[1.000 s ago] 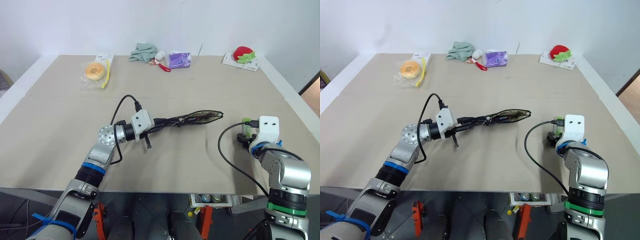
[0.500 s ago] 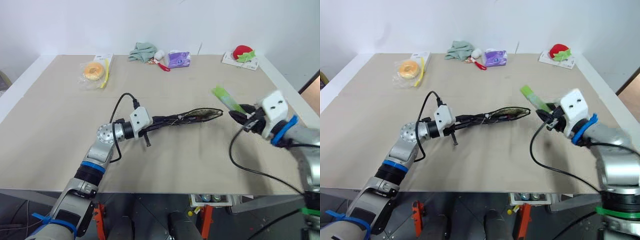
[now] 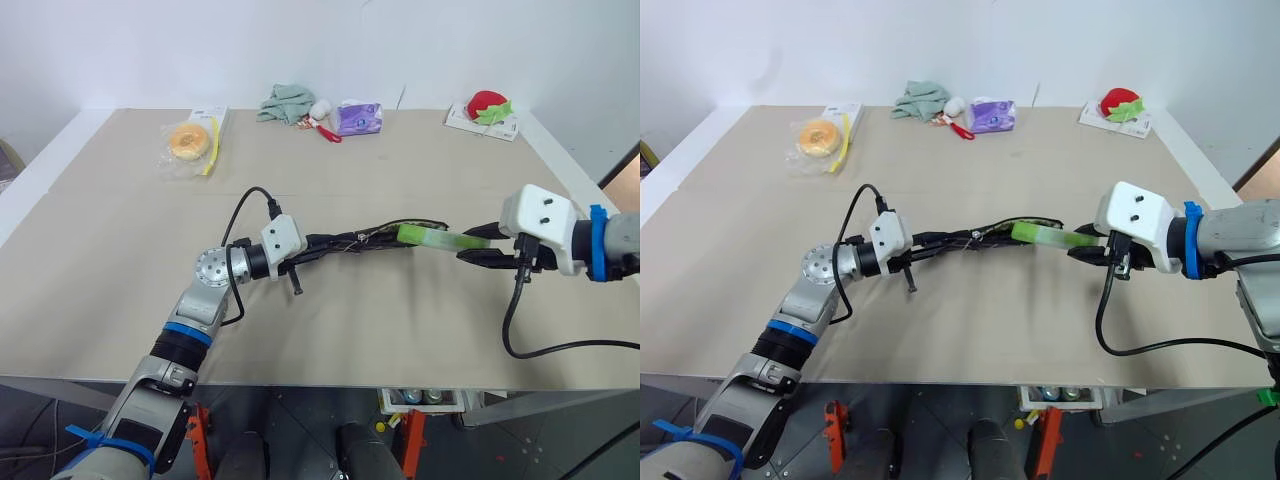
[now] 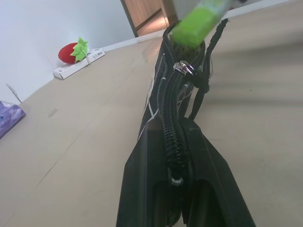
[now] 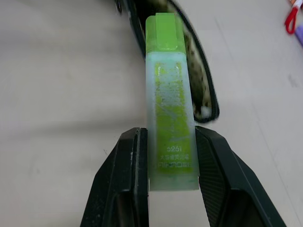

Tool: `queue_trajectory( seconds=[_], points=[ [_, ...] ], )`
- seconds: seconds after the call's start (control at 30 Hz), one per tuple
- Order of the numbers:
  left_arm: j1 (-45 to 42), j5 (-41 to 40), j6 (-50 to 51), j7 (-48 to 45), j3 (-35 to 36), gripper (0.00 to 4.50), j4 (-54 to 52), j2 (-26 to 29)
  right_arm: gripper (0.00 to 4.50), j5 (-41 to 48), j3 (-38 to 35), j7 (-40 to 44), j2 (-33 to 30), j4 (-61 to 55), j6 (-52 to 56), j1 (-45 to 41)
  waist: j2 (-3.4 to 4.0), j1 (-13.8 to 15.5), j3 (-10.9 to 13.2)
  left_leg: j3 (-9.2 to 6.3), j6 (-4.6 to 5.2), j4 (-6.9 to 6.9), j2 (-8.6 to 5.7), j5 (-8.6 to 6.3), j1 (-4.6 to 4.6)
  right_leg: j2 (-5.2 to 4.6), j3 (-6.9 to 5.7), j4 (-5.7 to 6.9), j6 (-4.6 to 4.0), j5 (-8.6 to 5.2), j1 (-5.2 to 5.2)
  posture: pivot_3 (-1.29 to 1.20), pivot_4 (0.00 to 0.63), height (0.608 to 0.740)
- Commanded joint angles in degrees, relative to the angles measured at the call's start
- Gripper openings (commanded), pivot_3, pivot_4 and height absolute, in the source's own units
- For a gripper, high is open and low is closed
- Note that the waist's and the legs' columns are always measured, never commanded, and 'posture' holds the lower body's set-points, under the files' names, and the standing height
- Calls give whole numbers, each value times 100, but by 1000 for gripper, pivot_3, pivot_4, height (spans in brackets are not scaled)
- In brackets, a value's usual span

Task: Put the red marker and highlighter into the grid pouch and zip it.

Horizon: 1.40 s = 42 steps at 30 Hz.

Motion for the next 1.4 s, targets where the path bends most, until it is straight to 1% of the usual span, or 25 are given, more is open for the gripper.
queue_trajectory(
  seconds=[0.03,0.27,0.47,0.6,0.73,0.8,0.83,0.87,0.9,0.93,0.97,1.0,1.13,1.4],
  points=[
    [-29,-24,-83,23,71,0,-174,-4,1021,-278,139,-52,23,115,-235,-384,0,-2,0,1,0,0,0,0,0,0,0,0,0,0,-1,0,150,739],
    [-57,-19,-88,-7,40,0,-155,-52,1021,-650,776,93,413,139,-423,-1031,0,2,0,2,-1,-1,2,1,0,2,0,1,-2,2,-4,0,150,739],
    [-97,-15,-63,-25,27,0,-162,-98,1021,-1425,1624,239,890,454,-1127,-1627,1,6,0,0,-1,-2,2,1,-6,1,-1,0,-2,1,-9,0,150,739],
    [-61,-12,-30,-18,17,0,-231,-102,1021,-1572,1774,267,1214,599,-1428,-1830,1,7,0,0,-1,-2,1,1,-8,0,-2,1,-3,2,-11,0,150,739],
    [-1,-13,6,-1,19,0,-300,-86,1021,-1564,1639,253,1444,707,-1467,-1918,1,7,0,-1,-1,-2,2,1,-8,0,-3,1,-5,3,-11,0,150,739],
    [15,-15,23,5,20,0,-321,-80,2086,-1455,1529,304,1486,676,-1348,-1939,1,7,0,-1,-1,-2,2,1,-8,0,-3,1,-6,4,-11,0,150,739],
    [19,-17,30,6,21,0,-327,-78,2466,-1397,1472,338,1483,651,-1275,-1949,1,8,0,-2,-1,-2,2,1,-8,0,-3,1,-8,4,-11,0,150,739],
    [23,-17,38,8,22,0,-333,-76,3031,-1289,1376,360,1480,604,-1153,-1969,1,8,0,-2,-1,-2,2,1,-8,0,-3,1,-8,4,-11,0,150,739],
    [26,-16,46,10,22,0,-336,-76,3418,-1108,1238,392,1470,520,-984,-1989,1,8,0,-2,-1,-2,2,1,-8,0,-3,1,-8,5,-11,0,150,739],
    [28,-17,54,12,22,0,-339,-77,3929,-916,1093,393,1480,440,-797,-2010,1,8,0,-2,-1,-2,1,1,-9,0,-3,1,-10,6,-11,0,150,739],
    [26,-18,59,13,23,0,-335,-77,4343,-715,959,405,1498,357,-600,-2021,1,8,1,-2,-1,-2,1,1,-9,0,-3,1,-10,6,-11,0,150,739],
    [25,-18,60,13,23,0,-329,-77,4471,-522,829,396,1525,272,-402,-2018,1,7,0,-3,-1,-2,1,1,-9,0,-3,1,-11,6,-11,0,150,739],
    [15,-24,70,7,23,0,-310,-89,4471,-247,672,337,1537,-47,-62,-1828,1,8,0,-6,-1,-3,2,1,-8,1,-7,1,-11,5,-9,0,150,739],
    [-21,-18,80,-2,7,0,-273,-133,4471,-403,999,259,1600,-269,-83,-1553,1,5,0,-5,-1,0,2,1,-8,1,-7,2,-10,6,-9,0,150,739]
  ],
)
